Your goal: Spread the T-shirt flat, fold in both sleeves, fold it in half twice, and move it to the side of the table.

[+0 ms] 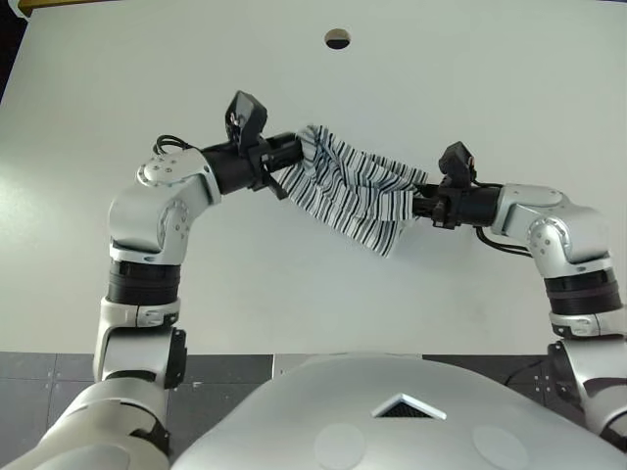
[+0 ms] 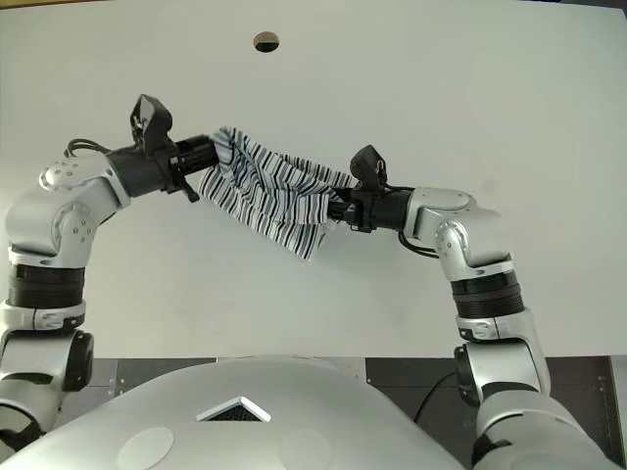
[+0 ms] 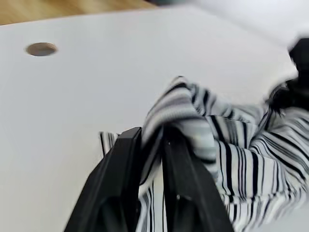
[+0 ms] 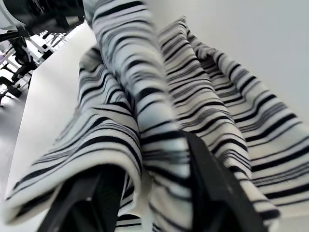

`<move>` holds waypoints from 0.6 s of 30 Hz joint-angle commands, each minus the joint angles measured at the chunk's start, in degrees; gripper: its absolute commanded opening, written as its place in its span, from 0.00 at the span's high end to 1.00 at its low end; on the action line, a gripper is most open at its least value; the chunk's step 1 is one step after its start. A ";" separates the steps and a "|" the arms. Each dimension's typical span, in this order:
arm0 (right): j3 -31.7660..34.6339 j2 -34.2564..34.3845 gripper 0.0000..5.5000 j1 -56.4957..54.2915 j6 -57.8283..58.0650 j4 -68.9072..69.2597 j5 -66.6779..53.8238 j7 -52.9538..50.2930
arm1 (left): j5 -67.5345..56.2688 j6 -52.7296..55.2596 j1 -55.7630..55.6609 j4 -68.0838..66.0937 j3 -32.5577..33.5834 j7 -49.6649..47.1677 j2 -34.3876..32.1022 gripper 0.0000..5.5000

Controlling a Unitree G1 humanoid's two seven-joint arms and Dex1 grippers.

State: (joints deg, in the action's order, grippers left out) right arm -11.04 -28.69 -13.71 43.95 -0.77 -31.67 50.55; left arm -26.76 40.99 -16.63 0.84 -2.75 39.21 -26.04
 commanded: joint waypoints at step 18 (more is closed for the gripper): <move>13.54 1.49 0.64 -2.50 3.52 -11.23 0.59 -6.81 | 4.33 -14.16 -4.75 -16.40 9.45 -8.67 7.43 0.88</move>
State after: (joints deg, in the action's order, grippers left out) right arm 1.75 -27.15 -16.63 47.49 -11.81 -31.70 44.33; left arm -22.32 28.86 -22.96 -18.92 6.31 29.34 -18.31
